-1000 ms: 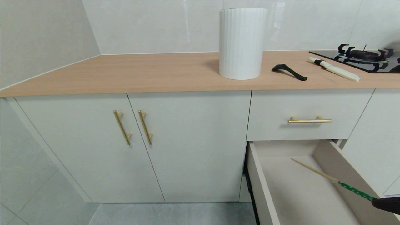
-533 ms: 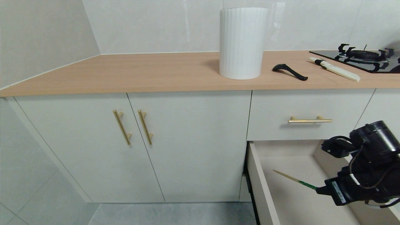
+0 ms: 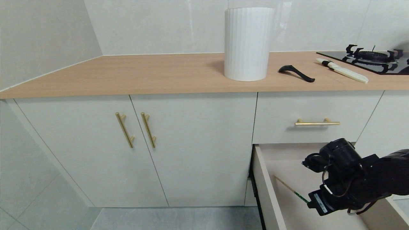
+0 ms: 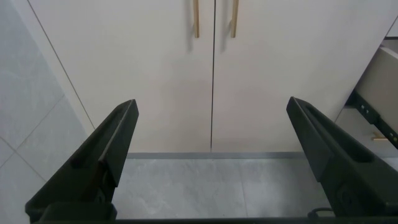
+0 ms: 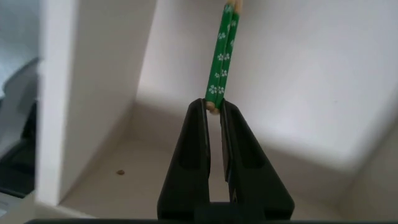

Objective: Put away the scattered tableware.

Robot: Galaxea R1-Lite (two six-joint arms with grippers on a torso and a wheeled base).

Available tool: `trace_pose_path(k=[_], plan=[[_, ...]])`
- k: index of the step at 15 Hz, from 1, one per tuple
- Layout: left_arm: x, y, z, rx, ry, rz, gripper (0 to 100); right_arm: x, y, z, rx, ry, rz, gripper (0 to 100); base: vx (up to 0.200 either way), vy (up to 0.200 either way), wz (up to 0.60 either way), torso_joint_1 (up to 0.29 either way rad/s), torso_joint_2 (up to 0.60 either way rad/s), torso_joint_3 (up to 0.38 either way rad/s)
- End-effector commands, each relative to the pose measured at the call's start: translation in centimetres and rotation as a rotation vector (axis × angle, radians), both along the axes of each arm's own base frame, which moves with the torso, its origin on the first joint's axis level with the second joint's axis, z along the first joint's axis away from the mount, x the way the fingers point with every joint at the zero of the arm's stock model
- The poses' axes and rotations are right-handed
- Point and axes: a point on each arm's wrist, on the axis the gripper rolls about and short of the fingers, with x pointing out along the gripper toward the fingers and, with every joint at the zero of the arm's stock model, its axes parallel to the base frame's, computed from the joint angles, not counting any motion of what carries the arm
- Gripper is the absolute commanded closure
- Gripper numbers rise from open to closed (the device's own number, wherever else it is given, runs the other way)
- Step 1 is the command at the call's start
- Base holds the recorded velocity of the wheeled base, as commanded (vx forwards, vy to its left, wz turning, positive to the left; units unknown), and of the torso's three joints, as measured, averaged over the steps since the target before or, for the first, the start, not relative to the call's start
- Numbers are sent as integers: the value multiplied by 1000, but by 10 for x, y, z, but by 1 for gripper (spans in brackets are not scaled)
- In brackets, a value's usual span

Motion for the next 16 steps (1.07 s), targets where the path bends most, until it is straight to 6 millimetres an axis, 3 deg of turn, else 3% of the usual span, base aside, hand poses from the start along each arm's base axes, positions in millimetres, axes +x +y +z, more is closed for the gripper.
trace_pose_path(k=[1, 10, 16], plan=[[0, 0, 0, 0, 2, 0, 0, 9, 3, -29, -24, 72, 1, 100, 0, 0, 0, 0, 0, 0], [0, 0, 0, 0, 2, 1, 0, 22, 7, -88, -27, 36, -11, 100, 0, 0, 0, 0, 0, 0], [0, 0, 0, 0, 2, 1, 0, 24, 7, -94, -47, 20, -21, 100, 0, 0, 0, 0, 0, 0]])
